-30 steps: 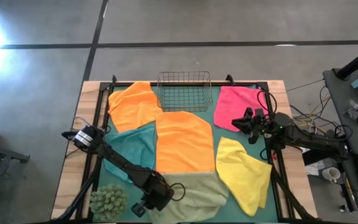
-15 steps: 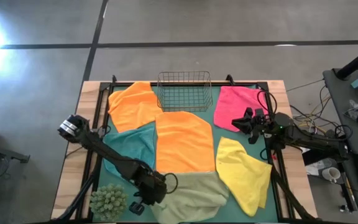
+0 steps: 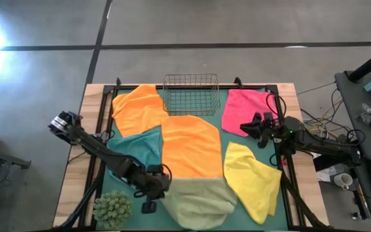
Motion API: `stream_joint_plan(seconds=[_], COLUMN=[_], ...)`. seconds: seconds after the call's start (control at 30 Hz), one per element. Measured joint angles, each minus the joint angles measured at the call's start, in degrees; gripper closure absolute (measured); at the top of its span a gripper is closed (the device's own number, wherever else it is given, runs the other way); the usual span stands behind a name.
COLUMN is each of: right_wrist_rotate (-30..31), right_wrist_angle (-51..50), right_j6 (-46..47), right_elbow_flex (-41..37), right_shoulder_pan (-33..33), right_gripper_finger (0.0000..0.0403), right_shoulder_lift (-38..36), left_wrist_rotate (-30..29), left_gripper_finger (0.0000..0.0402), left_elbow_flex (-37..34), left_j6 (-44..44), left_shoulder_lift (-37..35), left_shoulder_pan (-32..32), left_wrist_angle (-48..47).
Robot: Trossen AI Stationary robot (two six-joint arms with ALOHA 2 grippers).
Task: Fold microfiber towels
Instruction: Fold the light green microfiber cloth
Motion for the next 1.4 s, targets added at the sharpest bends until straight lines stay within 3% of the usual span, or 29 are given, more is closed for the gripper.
stream_joint_plan(seconds=[0.13, 0.33, 0.53, 0.63, 0.9, 1.07, 1.4], right_wrist_rotate=[0.02, 0.96, 0.83, -3.10, -10.98, -11.09, -9.55], right_wrist_angle=[-0.01, 0.46, 1.16, 3.78, 2.01, -13.52, -41.08], right_j6=[8.54, 10.56, 19.27, 20.41, 10.23, -1.79, -16.85], right_elbow_flex=[0.00, 0.00, -0.01, 0.00, 7.59, 17.82, 38.75], right_shoulder_pan=[0.00, -0.02, 0.00, -0.02, 0.00, 0.00, 0.00], right_gripper_finger=[0.0344, 0.0344, 0.0344, 0.0344, 0.0344, 0.0334, 0.0249], right_shoulder_lift=[0.00, 0.00, 0.00, 0.00, 0.00, 1.38, 11.85], left_wrist_rotate=[-2.52, -7.61, -11.42, -13.51, -18.82, -22.49, -28.69], left_gripper_finger=[0.0402, 0.0402, 0.0402, 0.0402, 0.0402, 0.0402, 0.0401], left_elbow_flex=[-0.01, 0.00, 0.06, 0.06, 0.17, 0.17, 0.19], left_j6=[-4.27, -7.15, -7.60, -7.58, -7.08, -6.92, -5.43], left_shoulder_lift=[-0.43, -1.03, -1.60, -2.31, -5.68, -7.90, -10.58], left_shoulder_pan=[0.00, 0.07, 0.13, 0.28, 0.87, 0.87, 1.27], left_wrist_angle=[-0.17, -0.59, -0.85, -0.87, -0.88, -0.90, -0.89])
